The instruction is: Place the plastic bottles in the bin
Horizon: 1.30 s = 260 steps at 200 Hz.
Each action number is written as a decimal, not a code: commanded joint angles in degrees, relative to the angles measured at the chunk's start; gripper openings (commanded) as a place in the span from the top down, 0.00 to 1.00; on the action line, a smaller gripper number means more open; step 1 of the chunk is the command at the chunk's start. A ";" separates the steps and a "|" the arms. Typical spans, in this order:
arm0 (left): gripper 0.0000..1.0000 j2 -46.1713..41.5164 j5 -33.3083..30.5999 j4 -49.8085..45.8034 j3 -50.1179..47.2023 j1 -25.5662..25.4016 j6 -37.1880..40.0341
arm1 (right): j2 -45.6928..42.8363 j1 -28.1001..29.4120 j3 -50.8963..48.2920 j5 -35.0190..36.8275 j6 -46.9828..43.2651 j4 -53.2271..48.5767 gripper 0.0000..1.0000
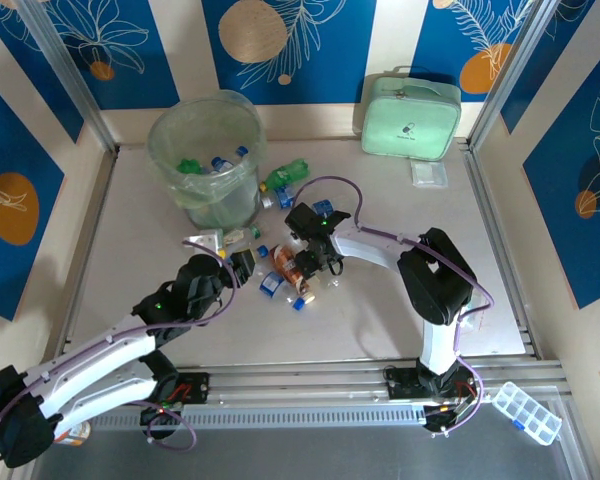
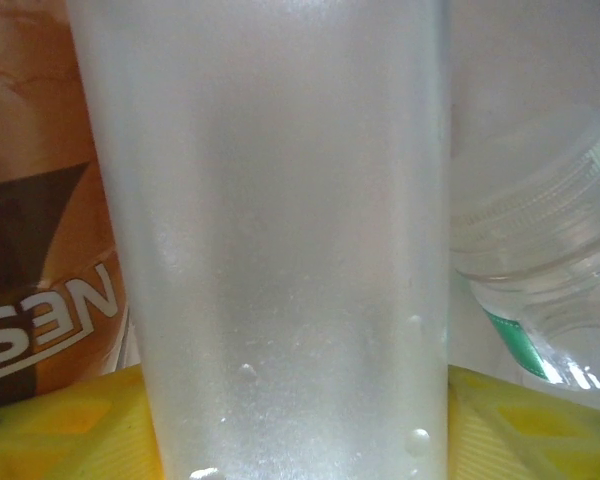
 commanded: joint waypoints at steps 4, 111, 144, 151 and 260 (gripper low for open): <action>0.32 -1.11 -1.35 0.61 -0.54 -0.27 -0.01 | 0.84 0.71 -1.65 -2.18 -0.59 -0.19 0.40; 0.21 -6.92 2.87 7.38 -4.80 -0.25 2.33 | -16.21 4.28 -8.59 1.42 0.03 4.91 0.53; 0.11 -7.86 6.27 11.63 -6.97 -0.27 3.33 | -22.42 6.84 -13.58 2.34 -1.28 13.12 0.53; 0.10 -8.03 7.34 12.18 -7.14 -0.24 3.61 | -23.58 8.02 -14.86 2.67 -2.07 15.46 0.53; 0.02 -4.75 17.27 37.85 -15.68 0.16 0.37 | -32.10 20.22 -22.66 6.34 -5.60 38.88 0.54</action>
